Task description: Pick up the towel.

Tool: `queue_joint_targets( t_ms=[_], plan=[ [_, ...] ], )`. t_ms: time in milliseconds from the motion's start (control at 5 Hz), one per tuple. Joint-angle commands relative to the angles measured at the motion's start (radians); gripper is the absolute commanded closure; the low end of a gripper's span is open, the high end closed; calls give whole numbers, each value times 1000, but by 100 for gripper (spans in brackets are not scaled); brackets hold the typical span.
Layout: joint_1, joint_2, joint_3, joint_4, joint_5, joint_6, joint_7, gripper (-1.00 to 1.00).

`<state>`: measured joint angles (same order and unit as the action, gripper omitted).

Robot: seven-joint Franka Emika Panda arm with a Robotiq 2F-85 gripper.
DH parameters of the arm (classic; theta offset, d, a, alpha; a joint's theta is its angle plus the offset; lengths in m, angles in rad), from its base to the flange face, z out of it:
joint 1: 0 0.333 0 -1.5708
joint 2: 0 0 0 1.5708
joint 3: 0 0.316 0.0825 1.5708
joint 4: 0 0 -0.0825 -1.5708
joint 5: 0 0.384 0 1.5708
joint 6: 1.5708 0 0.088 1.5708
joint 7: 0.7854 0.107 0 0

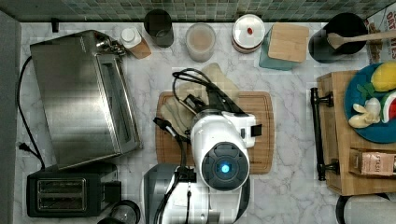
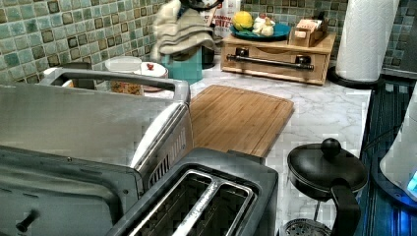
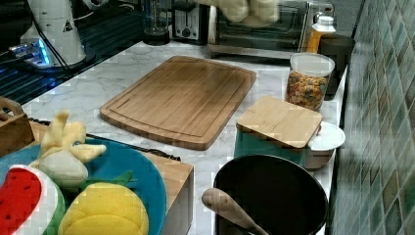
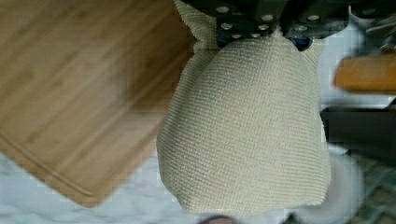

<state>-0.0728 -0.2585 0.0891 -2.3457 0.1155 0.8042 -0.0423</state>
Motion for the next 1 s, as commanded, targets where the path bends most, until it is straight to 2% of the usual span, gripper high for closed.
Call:
queue_joint_targets(
  t_ms=[200,600,1000],
  plan=[
    [-59,2,44,248,-125,-139,143,100],
    [-74,91,73,394,-223,-164,215,100],
    [-58,92,57,394,-226,-164,217,100]
  ],
)
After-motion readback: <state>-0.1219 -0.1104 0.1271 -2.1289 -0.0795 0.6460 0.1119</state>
